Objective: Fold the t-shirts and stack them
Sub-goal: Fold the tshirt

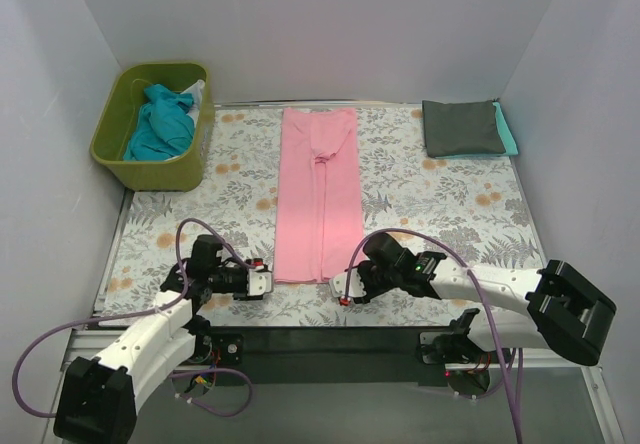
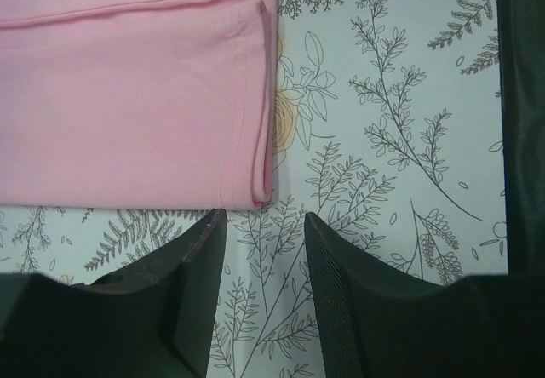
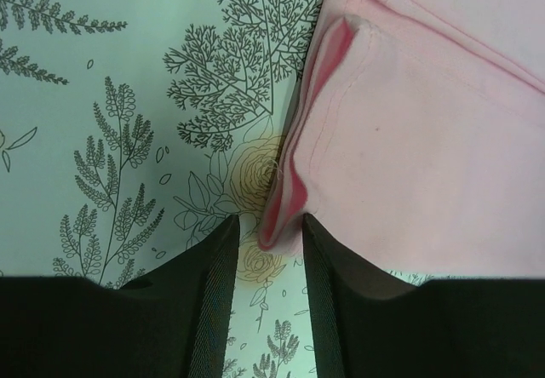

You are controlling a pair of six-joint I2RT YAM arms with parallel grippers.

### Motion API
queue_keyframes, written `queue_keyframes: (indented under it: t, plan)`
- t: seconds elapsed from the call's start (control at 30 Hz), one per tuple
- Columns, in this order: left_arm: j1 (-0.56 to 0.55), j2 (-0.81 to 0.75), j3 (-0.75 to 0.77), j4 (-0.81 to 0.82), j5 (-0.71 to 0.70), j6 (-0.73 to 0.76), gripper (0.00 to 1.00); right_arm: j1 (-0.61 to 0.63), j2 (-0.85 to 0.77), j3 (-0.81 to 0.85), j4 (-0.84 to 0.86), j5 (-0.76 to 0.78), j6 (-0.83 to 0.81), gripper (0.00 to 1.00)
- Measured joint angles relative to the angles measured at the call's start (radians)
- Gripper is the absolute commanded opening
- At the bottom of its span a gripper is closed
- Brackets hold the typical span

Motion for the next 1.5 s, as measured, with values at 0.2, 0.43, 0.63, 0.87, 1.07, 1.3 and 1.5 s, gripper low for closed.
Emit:
queue_keyframes:
  t: [0.2, 0.43, 0.63, 0.87, 1.07, 1.3, 1.5]
  plan:
    - [-0.018, 0.098, 0.003, 0.068, 0.008, 0.048, 0.42, 0.0, 0.033, 0.0, 0.046, 0.004, -0.021, 0.2]
    - [-0.069, 0.138, 0.003, 0.144, 0.01, 0.092, 0.41, 0.0, 0.045, 0.0, 0.055, 0.022, -0.019, 0.01]
    - [-0.11, 0.231, 0.003, 0.204, 0.006, 0.101, 0.33, 0.0, 0.042, -0.001, 0.051, 0.026, -0.018, 0.01]
    - [-0.141, 0.303, 0.016, 0.26, 0.0, 0.117, 0.22, 0.0, 0.041, -0.001, 0.05, 0.03, -0.011, 0.01]
    - [-0.143, 0.364, 0.047, 0.273, -0.018, 0.102, 0.1, 0.0, 0.038, -0.001, 0.045, 0.046, 0.014, 0.01]
    - [-0.147, 0.423, 0.111, 0.253, -0.055, 0.056, 0.0, 0.0, 0.033, 0.019, 0.002, 0.056, 0.062, 0.01]
    - [-0.153, 0.332, 0.113, 0.147, -0.053, 0.056, 0.0, 0.0, -0.004, 0.05, -0.077, 0.047, 0.095, 0.01]
